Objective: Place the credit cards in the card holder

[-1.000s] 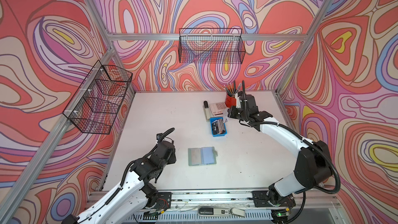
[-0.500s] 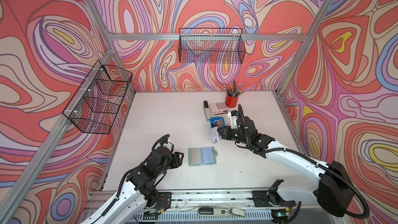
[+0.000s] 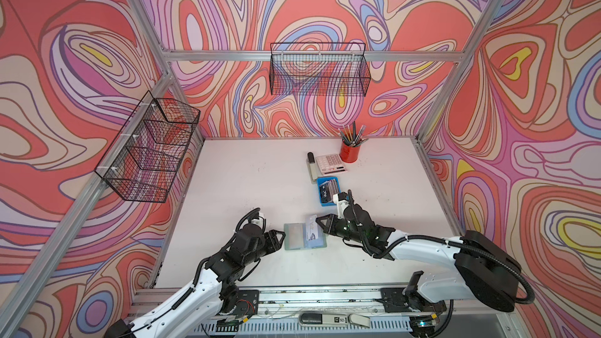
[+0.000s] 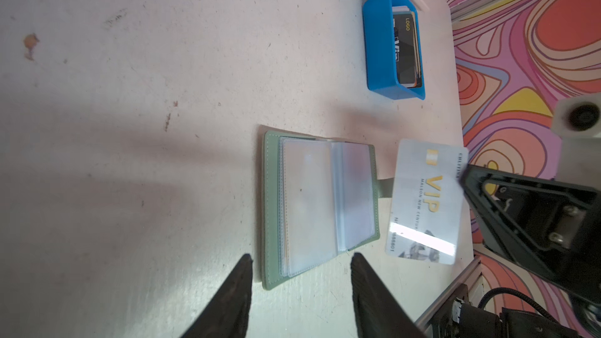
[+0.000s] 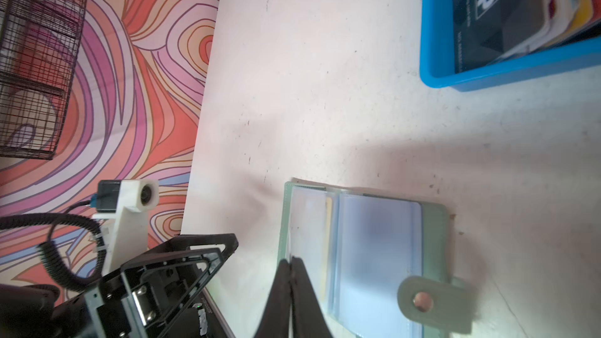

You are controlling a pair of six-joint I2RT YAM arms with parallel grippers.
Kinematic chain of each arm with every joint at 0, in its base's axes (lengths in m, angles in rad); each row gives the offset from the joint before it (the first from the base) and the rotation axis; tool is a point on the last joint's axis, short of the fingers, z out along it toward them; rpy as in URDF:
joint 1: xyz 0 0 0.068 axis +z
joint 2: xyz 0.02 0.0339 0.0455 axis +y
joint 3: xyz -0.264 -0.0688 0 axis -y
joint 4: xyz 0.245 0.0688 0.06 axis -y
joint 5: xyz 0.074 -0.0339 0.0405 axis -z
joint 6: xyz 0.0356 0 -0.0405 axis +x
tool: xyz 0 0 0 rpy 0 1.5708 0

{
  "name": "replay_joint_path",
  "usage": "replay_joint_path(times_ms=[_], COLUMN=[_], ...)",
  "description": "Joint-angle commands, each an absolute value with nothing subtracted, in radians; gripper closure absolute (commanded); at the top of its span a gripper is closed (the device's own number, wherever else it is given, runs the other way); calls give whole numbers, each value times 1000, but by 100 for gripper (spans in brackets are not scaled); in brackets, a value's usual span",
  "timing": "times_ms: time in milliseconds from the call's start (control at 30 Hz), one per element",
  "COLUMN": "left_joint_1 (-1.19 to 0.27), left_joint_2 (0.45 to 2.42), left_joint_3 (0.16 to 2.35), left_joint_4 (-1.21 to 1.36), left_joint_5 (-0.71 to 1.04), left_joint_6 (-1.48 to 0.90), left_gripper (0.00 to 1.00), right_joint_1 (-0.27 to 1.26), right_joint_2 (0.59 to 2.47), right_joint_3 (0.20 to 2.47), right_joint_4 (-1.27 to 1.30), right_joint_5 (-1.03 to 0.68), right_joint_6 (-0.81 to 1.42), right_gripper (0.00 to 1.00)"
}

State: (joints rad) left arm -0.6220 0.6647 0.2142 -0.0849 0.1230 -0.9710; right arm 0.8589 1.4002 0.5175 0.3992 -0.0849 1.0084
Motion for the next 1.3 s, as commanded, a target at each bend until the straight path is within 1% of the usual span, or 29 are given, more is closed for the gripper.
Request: replay_joint_path(times_ms=[0,200,567,1267], left_joint_1=[-618,-618,-619,-618], left_joint_2=[684,727,785,870], left_joint_3=[215,210,213,214], left_joint_4=[-25,4,29,80], left_joint_5=[110,97,86,93], left_joint_6=[-994,-1004,-1012,-1038], left_gripper=[49,48,49,48], right_joint_1=[865,864,865,864], right_joint_2=[1457,1549,1622,1603], right_joint_3=[502,515,515,483], right_joint_4=[537,584,629,603], right_joint_5=[-69,-70,-72,-34], right_joint_6=[1055,1060,1071,1072], right_gripper=[100,100,100,100])
